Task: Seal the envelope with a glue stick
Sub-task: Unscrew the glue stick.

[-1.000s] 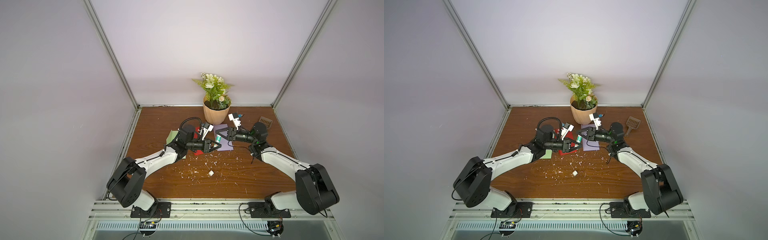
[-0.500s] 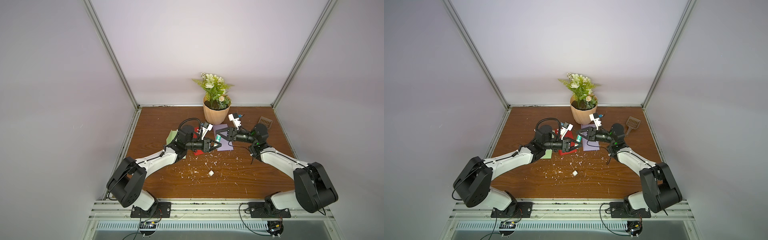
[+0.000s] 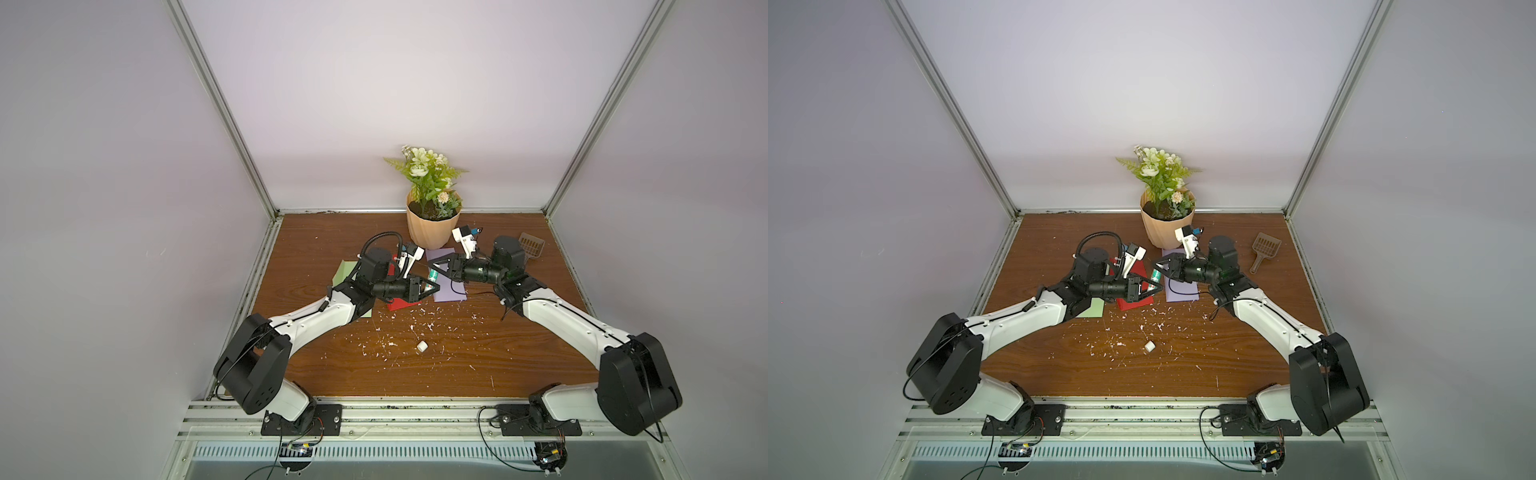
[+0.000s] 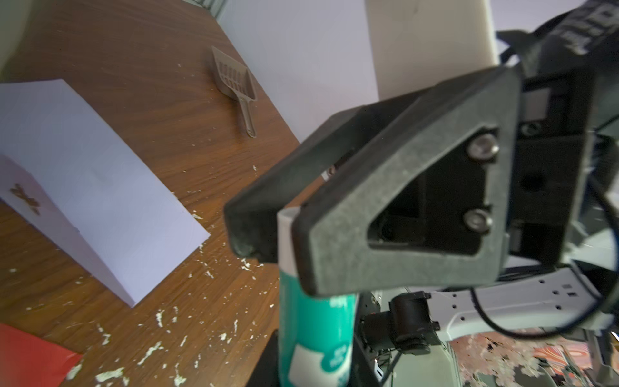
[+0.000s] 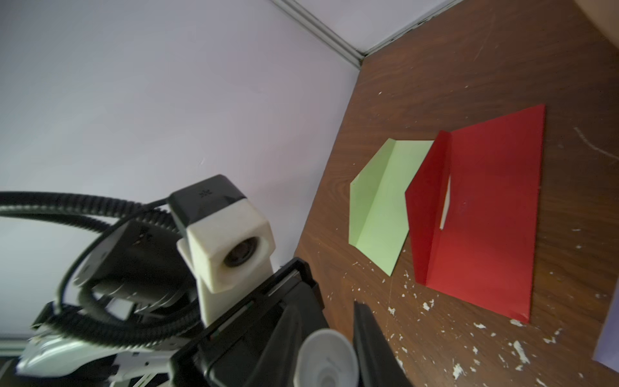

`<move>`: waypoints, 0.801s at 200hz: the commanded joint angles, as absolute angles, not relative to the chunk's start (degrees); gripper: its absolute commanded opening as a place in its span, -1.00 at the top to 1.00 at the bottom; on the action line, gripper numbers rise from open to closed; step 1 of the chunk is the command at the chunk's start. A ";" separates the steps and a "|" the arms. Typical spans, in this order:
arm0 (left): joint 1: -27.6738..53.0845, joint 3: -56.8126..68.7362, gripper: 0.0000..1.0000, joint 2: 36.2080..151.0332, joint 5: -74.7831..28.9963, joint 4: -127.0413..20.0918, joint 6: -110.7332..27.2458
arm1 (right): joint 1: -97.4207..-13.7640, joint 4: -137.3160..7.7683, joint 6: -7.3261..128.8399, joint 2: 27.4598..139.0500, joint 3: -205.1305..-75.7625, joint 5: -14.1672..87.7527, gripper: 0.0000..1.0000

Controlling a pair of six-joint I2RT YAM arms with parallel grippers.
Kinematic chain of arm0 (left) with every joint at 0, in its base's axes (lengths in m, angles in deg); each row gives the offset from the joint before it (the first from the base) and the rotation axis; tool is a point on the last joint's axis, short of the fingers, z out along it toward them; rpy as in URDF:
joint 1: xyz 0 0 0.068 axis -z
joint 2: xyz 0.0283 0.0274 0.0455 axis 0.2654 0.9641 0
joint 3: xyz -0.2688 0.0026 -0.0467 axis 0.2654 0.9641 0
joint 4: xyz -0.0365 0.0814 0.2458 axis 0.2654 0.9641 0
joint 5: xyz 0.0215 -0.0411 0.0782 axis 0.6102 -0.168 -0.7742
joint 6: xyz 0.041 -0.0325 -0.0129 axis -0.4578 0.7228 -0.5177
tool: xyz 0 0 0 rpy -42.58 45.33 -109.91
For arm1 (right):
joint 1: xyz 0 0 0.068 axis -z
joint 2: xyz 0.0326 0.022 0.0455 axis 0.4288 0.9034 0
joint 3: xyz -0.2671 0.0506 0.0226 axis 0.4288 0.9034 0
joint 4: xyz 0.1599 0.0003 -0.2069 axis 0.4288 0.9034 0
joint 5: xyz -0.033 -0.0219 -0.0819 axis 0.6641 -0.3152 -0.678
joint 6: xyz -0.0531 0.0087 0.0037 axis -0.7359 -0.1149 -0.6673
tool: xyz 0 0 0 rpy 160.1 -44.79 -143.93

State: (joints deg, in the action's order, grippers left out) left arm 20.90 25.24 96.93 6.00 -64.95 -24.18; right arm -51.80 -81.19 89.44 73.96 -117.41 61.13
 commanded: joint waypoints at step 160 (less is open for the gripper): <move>20.30 19.49 0.99 101.77 0.02 -53.64 -30.01 | -58.44 -70.89 77.45 72.32 -123.22 48.61 -0.43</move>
